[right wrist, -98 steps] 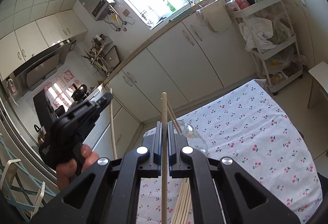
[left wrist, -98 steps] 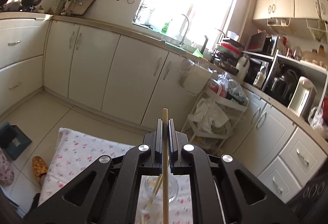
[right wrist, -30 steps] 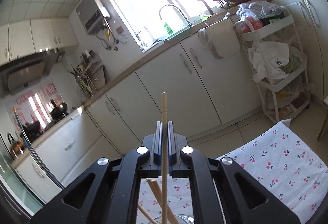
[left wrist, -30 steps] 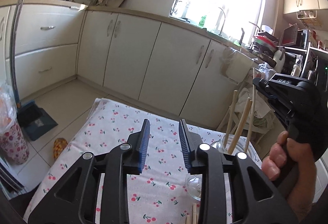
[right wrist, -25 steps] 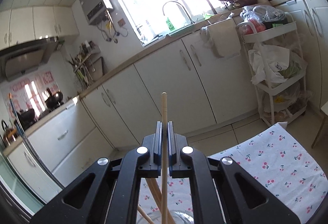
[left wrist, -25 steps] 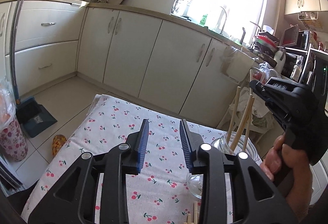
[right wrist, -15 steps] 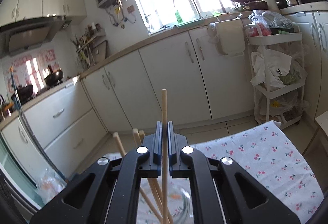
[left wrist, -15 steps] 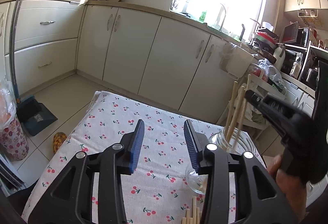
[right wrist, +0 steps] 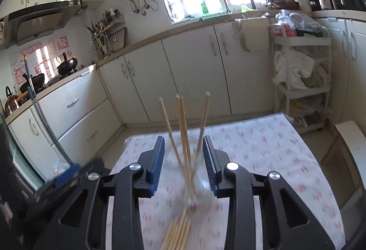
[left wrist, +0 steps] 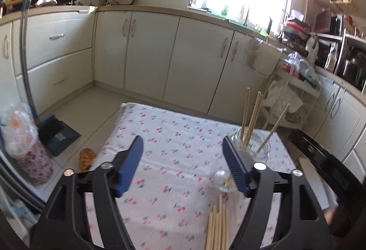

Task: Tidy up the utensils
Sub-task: 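Insert the right gripper's chopstick into the jar and open the gripper, then lower both grippers back to the chopstick row beside the jar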

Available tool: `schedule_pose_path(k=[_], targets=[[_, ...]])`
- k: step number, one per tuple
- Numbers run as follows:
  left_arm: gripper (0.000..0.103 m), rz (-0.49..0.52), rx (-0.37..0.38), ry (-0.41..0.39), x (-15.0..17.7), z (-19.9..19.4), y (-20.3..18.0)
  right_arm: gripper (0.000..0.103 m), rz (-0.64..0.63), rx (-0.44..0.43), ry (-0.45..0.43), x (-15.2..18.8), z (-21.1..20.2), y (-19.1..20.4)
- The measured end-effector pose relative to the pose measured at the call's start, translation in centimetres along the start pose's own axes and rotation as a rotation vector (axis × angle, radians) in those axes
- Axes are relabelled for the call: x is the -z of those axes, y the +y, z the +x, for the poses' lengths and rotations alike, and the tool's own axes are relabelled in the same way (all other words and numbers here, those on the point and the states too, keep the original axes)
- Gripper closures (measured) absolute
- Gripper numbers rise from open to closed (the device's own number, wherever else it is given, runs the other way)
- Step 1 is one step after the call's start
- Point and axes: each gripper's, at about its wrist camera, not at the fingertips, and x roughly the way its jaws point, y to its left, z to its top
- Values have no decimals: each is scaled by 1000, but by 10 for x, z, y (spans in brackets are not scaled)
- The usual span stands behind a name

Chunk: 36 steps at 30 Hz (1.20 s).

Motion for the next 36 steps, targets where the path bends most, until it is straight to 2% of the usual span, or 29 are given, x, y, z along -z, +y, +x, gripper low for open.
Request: schedule_pose_path(k=[1,2,8,11,22,36], targets=[[28,12,-16,11,1,-8,0,48,9,21,21,6,-10,0],[25,17,-24,17,1,-15,1,39,20,41,38,12,-20,-1],[18,82,-75,75,17,-65,3,35,69,102,144,52,-77,-7],[17,96,-79,95,25,-87,5,33,75,124,163,65,-98,-7],[12,119,-75,81,34,-144,5,31,84,106,185,85,-139,4],[11,132,-60,64,39,-178,4,31,88,95,153,91,-175,10]])
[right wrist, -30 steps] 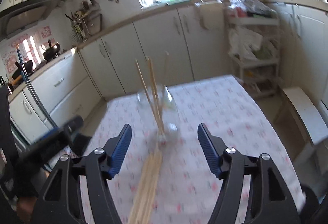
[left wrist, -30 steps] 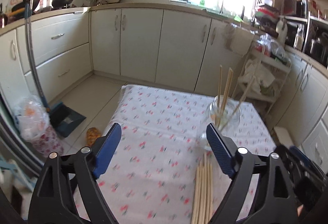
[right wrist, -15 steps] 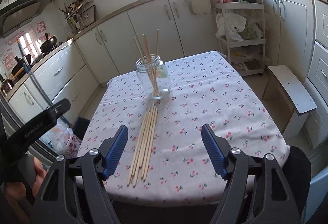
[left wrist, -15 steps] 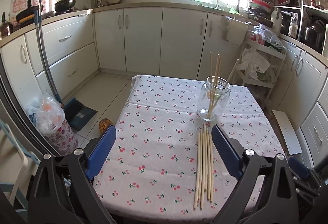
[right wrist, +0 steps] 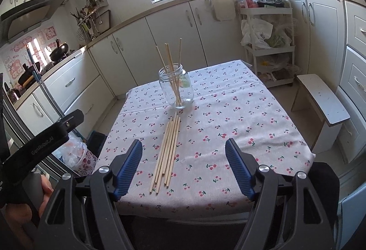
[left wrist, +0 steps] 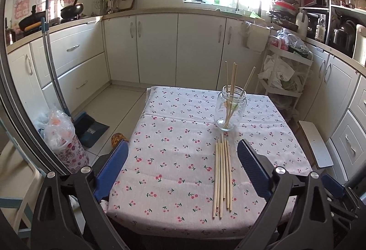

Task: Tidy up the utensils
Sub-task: 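Lower both grippers back to the chopstick row beside the jar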

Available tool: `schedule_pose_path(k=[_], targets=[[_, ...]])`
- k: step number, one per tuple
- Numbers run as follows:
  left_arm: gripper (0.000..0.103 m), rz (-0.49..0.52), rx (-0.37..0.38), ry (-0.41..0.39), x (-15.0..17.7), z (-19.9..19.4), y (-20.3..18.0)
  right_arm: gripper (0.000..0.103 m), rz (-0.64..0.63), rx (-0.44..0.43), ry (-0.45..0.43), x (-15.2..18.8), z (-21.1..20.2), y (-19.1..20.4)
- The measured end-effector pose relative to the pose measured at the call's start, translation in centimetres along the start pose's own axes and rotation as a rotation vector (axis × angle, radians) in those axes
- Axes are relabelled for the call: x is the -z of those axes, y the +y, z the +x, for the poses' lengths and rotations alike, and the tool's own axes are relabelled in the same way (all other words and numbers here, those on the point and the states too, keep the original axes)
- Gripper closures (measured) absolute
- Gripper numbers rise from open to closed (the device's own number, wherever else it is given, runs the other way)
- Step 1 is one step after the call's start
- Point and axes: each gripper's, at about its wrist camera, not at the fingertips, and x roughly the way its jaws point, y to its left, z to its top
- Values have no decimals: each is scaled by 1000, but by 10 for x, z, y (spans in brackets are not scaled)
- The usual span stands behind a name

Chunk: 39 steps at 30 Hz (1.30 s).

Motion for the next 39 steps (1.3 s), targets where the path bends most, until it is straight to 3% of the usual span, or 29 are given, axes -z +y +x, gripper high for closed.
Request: schedule_pose_path(k=[9,11,16,27,39], targets=[[9,-25,-1,4,5,-10,13,32,-55,-27,-27,3,-3,10],[9,-39,-8,18,6,-7,21,50,-70,-36,-3,2,13,12],[9,-77,-37,50,11,6,40,72,-57,-66,123,-2,81,12],[9,-111,-59,124,19,45,56,83,-128,13,245,-20,203,28],[9,-100,-49,191,24,93,48,87,-259,48,294,-12,240,24]])
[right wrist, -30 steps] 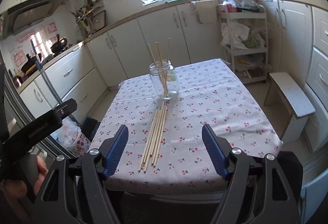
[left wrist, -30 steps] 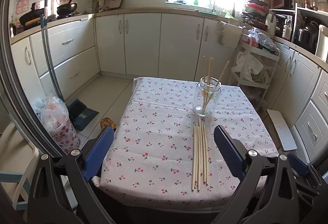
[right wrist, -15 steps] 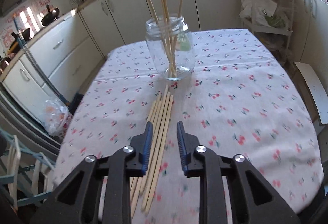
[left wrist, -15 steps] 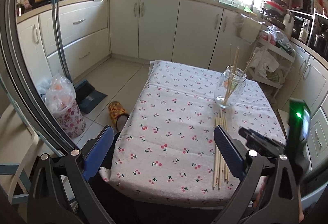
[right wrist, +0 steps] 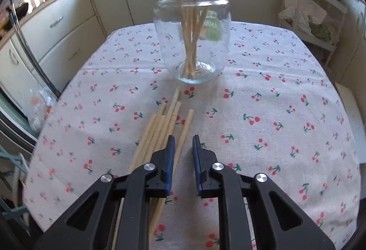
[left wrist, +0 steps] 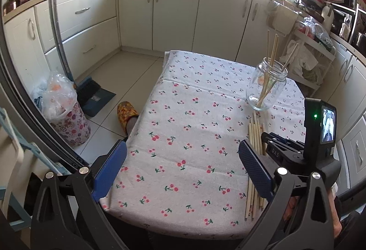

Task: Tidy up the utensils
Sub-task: 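Lower both grippers back to the chopstick row beside the jar, then grasp a wooden chopstick with the left gripper while the right gripper grasps another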

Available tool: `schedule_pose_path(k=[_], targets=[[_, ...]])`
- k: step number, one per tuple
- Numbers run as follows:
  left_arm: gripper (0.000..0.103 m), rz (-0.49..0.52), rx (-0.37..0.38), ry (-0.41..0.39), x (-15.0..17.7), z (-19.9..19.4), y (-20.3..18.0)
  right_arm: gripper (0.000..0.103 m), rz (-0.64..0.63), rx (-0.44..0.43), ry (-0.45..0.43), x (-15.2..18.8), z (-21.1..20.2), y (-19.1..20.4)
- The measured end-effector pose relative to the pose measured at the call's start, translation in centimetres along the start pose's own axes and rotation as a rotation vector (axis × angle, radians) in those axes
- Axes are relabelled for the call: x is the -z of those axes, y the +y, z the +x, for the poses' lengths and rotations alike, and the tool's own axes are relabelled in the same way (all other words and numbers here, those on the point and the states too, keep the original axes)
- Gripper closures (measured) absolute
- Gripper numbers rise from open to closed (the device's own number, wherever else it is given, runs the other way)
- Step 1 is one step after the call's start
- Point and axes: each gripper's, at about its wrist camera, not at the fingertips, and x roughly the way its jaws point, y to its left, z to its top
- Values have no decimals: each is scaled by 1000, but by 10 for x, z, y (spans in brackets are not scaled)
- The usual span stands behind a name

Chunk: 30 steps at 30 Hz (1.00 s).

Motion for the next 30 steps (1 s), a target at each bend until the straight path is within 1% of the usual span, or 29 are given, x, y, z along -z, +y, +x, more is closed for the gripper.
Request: schedule_pose_path(k=[4,6,7,9,10,12,13,16,19,21,28,30], targets=[[9,20,11,5,-3,10,-14,88,-30,-16,6,-2,2,1],[9,42,21,9,-4,17,-23,89,-79,-12,8,-3,3,4],[9,61,34,14,-5,24,-30,92,-102,-12,11,-3,3,4],[9,90,56,25,-6,33,-40,93,-120,-10,22,-3,1,-3],[9,112,81,34,-7,42,-49,94,-125,-10,24,-2,0,-8],[9,134,102,52,-7,56,-60,95,-131,7,25,1,-2,-21],[11,144,117,75,-7,68,-67,95,-123,2,26,2,-4,-28],[20,151,141,121,-4,91,-80,95,-90,-18,27,6,-9,-46],[26,163,129,150,-3,112,-92,95,-61,-43,13,10,-12,-56],[26,171,123,158,-2,120,-97,95,-49,-54,8,10,-13,-59],[28,195,66,194,-3,143,-102,94,-17,-84,0,11,-14,-61],[28,202,65,201,-2,147,-104,94,-10,-92,0,10,-14,-62]])
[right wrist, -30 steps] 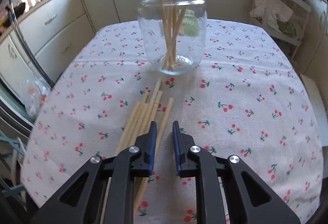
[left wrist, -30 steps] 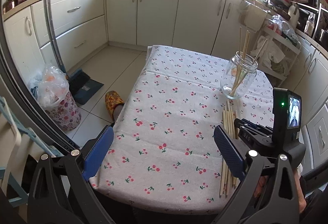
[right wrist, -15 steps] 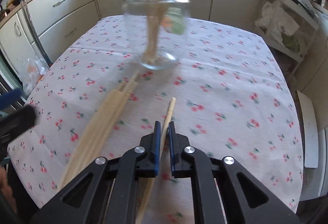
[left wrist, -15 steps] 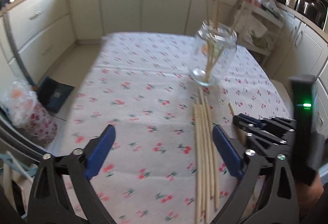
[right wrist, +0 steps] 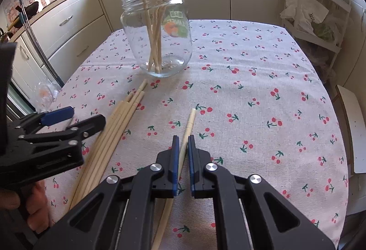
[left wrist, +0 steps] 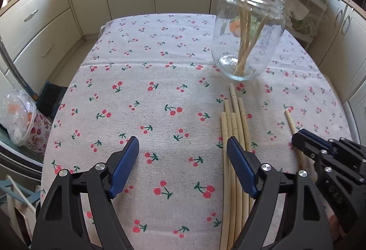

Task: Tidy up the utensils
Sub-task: 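Grasp a wooden chopstick with the left gripper while the right gripper grasps another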

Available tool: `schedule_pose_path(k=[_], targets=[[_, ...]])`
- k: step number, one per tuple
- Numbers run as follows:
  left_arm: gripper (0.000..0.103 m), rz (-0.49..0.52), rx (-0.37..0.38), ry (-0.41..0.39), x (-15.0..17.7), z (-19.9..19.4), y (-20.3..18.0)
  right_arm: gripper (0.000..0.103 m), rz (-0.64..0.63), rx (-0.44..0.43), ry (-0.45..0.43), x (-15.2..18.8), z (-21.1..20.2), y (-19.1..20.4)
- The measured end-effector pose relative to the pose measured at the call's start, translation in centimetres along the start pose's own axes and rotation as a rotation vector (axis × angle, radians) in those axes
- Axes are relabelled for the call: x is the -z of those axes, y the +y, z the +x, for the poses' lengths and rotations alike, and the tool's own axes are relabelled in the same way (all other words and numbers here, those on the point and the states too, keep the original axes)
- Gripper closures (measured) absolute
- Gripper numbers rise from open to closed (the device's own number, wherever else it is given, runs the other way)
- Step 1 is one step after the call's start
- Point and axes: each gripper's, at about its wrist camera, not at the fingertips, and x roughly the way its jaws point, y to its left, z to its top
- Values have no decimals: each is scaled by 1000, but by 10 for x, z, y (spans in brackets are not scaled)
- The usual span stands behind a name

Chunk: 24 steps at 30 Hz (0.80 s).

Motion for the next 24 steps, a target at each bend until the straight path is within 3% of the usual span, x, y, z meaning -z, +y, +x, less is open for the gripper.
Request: schedule_pose_path(k=[9,11,16,21,24], targets=[[28,22,-29,-10,-6,5,-7,94,16,-21,-2,1,0,-3],[34,24,-36,-3,-6,4,-6,94,19,-26,-2,1,0,-4],[35,31,-24,6,-3,3,0,94,22,-28,-1,1,0,-4],[46,65,-21,1,-2,6,-11,93,15,-31,6,-1,1,-1],[63,70,-9,0,-3,5,-13,93,4,-34,12,-1,2,2]])
